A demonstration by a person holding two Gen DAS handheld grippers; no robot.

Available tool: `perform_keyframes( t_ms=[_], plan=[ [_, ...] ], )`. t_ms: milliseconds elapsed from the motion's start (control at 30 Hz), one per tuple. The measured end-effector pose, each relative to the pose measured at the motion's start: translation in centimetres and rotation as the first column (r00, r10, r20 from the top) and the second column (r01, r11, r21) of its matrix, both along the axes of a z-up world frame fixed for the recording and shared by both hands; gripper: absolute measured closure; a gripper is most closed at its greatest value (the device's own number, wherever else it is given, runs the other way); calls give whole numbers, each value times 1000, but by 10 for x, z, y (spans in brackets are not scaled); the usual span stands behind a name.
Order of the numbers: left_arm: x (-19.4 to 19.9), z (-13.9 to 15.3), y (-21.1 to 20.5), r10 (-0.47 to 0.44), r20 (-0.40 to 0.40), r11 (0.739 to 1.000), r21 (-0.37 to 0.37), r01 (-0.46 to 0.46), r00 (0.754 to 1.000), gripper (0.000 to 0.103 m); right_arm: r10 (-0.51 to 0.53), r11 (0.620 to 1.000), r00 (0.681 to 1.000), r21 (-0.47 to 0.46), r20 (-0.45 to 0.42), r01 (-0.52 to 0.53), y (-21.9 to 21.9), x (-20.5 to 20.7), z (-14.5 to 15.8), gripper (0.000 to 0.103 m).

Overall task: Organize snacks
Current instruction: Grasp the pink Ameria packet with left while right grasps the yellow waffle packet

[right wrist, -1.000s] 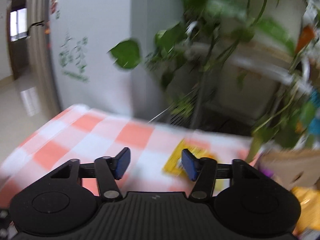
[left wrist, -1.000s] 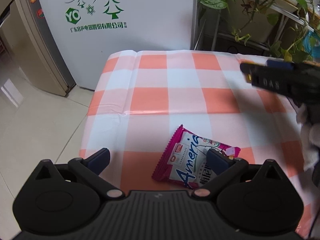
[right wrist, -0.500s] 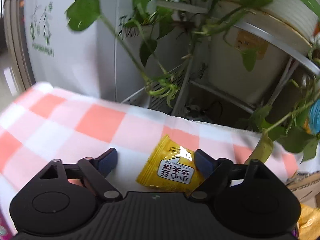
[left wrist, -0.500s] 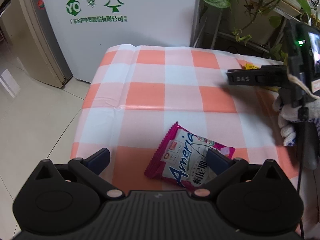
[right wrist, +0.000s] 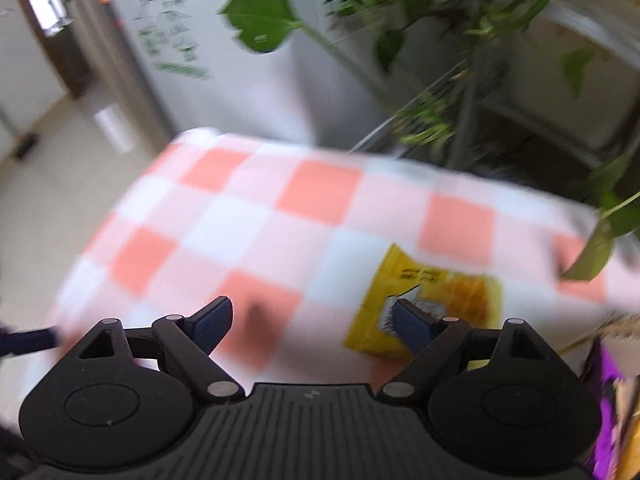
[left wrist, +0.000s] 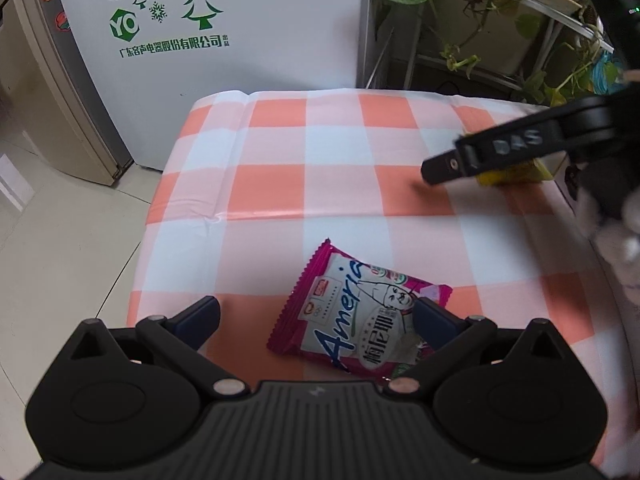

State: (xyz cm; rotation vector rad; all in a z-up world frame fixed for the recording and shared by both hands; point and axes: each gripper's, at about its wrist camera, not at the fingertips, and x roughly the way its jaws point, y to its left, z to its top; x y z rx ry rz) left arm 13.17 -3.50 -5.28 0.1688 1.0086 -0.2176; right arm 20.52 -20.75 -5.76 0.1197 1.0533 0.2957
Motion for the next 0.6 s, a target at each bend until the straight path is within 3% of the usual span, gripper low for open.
perform_keyframes(
  t_ms=[67,133,267,367,467,600],
  plan=[
    [-1,2,-1,-3,4,1000,-9,3,1000,1,55,998,998,39,5,-55,1,-8,6,14],
    [-3,5,-1,-10,13,1000,-19,10,1000,1,79,997,996,11,50,-80,-2,-16,14,14],
    [-4,8,-5,-12,35,999,-36,13,999,1,27,991,993,-133,117,-11,-7,-18,18,16],
    [-3,8,-10,-10,51,1000,-27,11,999,1,-32,985,984,-160,176,60,-11,-14,15,16],
    [-2,5,-18,-14,66,1000,2,14,998,1,-51,966,980,-238,194,98,-3,-3,4,16],
    [-1,-1,-25,-28,69,999,39,25,997,1,-87,965,985,-233,148,121,-1,10,-12,11]
  ],
)
